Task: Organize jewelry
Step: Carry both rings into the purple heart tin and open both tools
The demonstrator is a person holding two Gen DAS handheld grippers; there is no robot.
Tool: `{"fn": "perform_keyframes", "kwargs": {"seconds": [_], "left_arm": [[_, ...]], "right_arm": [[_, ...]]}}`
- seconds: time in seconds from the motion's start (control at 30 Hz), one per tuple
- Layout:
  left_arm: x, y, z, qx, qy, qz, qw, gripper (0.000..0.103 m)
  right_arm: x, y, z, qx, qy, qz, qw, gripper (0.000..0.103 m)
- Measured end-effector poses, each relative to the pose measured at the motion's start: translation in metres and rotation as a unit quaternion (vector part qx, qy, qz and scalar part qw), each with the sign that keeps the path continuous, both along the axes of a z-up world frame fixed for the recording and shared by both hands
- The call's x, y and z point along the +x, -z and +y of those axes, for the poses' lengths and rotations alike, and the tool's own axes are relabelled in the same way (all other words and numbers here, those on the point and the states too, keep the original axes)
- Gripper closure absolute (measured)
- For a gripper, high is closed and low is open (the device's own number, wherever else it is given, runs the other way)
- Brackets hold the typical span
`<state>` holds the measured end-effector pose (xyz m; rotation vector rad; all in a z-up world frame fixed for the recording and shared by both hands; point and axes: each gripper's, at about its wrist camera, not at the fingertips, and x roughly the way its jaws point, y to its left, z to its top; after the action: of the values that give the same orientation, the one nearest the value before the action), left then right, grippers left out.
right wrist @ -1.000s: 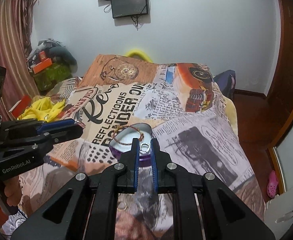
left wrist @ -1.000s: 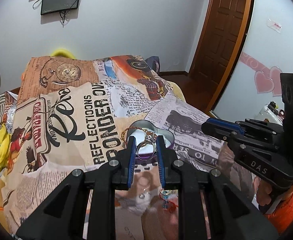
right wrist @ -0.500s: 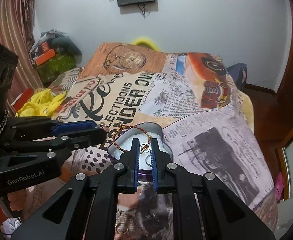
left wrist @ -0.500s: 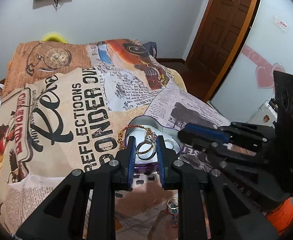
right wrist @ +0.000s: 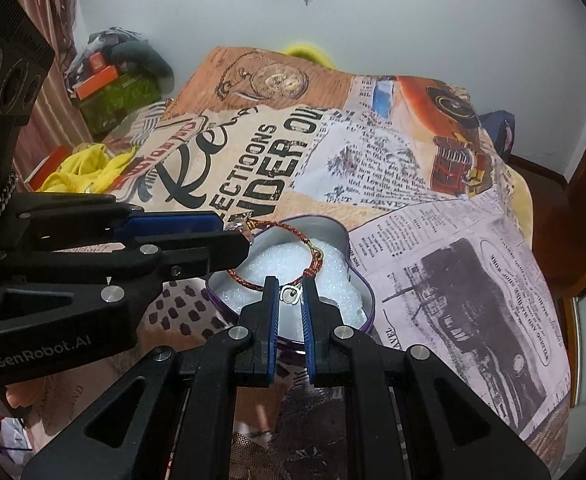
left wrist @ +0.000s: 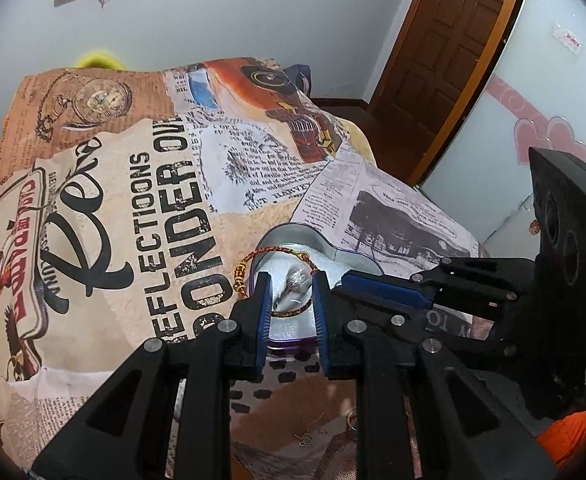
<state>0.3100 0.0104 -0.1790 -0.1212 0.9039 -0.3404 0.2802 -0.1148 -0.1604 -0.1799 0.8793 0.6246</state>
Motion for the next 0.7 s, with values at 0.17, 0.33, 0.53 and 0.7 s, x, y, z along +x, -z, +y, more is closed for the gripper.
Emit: {"fn": "perform_keyframes", "kwargs": {"seconds": [0.17, 0.33, 0.53, 0.7], "left_arm": [[-0.002, -0.002, 0.001, -0.001, -0.002, -0.004, 1.0, 0.084], [-0.008, -0.01, 0.005, 0.006, -0.012, -0.018, 0.9997, 0.084], [-0.016, -0.021, 0.008, 0.024, -0.023, -0.035, 0.9988, 0.084], [-0.024, -0.028, 0.01, 0.031, -0.028, -0.042, 0.9982, 0.083]], "right_arm": [[-0.001, 0.002, 0.001, -0.001, -0.004, 0.006, 1.0, 0.093], [0.001, 0.002, 0.002, -0.004, -0.003, 0.008, 1.0, 0.093], [0.0, 0.0, 0.0, -0.007, 0.004, 0.007, 1.0, 0.084], [-0.006, -0.008, -0.002, -0.007, 0.005, -0.007, 1.0, 0.08]]}}
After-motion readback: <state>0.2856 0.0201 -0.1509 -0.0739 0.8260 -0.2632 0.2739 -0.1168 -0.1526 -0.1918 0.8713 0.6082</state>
